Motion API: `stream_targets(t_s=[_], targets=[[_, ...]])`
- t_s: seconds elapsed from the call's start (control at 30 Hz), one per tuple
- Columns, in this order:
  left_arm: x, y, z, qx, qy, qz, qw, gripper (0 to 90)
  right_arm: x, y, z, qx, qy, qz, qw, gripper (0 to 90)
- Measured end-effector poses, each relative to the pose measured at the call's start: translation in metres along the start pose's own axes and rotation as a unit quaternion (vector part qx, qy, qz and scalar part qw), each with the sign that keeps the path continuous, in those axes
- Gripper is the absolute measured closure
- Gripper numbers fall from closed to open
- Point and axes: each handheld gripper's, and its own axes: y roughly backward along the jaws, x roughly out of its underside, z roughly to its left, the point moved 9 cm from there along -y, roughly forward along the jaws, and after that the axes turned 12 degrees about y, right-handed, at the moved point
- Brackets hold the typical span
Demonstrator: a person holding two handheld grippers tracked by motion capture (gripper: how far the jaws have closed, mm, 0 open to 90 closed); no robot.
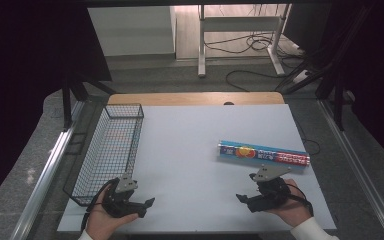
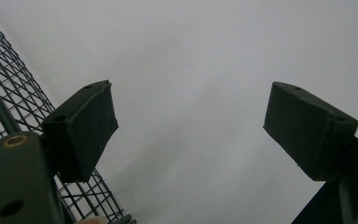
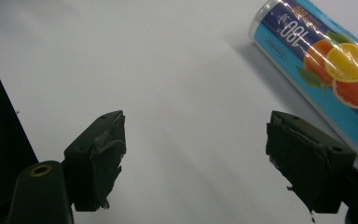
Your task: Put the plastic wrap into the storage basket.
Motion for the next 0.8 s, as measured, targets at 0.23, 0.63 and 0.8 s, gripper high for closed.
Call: stream_targets(t_s=[0.23, 0.63, 0.8], targets=[[0.001, 0.000, -0.001, 0.001, -0.005, 0.006, 1.0000, 16.6, -0.002, 0.005, -0.015, 0.020, -0.009, 0.009, 0.9997, 20.2], [0.002, 0.000, -0.001, 0.001, -0.005, 0.008, 1.0000, 16.5, -0.002, 0.012, -0.043, 0.037, -0.029, 0.017, 0.9988, 22.4], [0.002, 0.000, -0.001, 0.001, -0.006, 0.009, 0.9999, 16.5, -0.001, 0.016, -0.057, 0.048, -0.056, 0.018, 0.9971, 28.1]])
